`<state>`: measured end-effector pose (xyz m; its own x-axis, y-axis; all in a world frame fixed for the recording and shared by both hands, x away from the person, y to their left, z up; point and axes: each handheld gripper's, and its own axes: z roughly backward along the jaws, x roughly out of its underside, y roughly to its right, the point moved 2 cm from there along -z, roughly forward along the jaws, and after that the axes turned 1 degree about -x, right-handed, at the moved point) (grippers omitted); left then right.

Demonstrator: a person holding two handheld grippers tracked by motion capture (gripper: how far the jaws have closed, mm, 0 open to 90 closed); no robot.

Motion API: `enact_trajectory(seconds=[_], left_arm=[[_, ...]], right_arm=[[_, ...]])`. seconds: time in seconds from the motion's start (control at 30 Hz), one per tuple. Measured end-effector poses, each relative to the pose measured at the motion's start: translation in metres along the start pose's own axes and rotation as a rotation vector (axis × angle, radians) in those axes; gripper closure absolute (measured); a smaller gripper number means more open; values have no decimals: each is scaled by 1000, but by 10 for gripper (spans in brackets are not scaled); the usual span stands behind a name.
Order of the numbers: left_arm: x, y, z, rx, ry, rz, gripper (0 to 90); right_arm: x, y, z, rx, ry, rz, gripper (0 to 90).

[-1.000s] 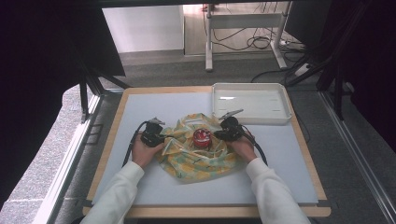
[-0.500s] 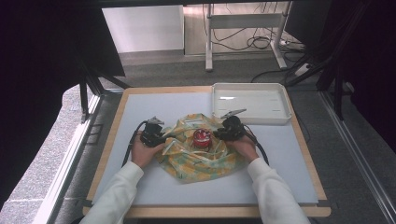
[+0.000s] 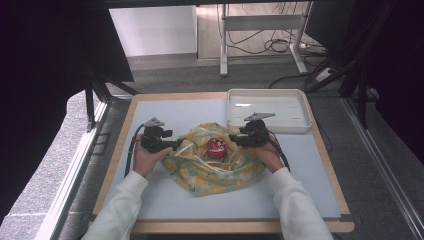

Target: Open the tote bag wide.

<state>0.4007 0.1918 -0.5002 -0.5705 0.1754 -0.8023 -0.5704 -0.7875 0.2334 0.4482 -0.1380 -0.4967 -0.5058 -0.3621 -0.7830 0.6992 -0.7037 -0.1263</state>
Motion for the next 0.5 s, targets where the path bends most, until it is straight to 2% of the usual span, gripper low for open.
enact_trajectory(seconds=[0.07,0.2,0.5], left_arm=[[-2,2,3,0,11,-3,157],[-5,6,8,12,21,-18,153],[-9,4,31,19,55,-22,208]], right_arm=[[-2,0,3,3,13,2,398],[-4,0,10,1,31,0,390],[-8,-2,28,-9,66,11,386]])
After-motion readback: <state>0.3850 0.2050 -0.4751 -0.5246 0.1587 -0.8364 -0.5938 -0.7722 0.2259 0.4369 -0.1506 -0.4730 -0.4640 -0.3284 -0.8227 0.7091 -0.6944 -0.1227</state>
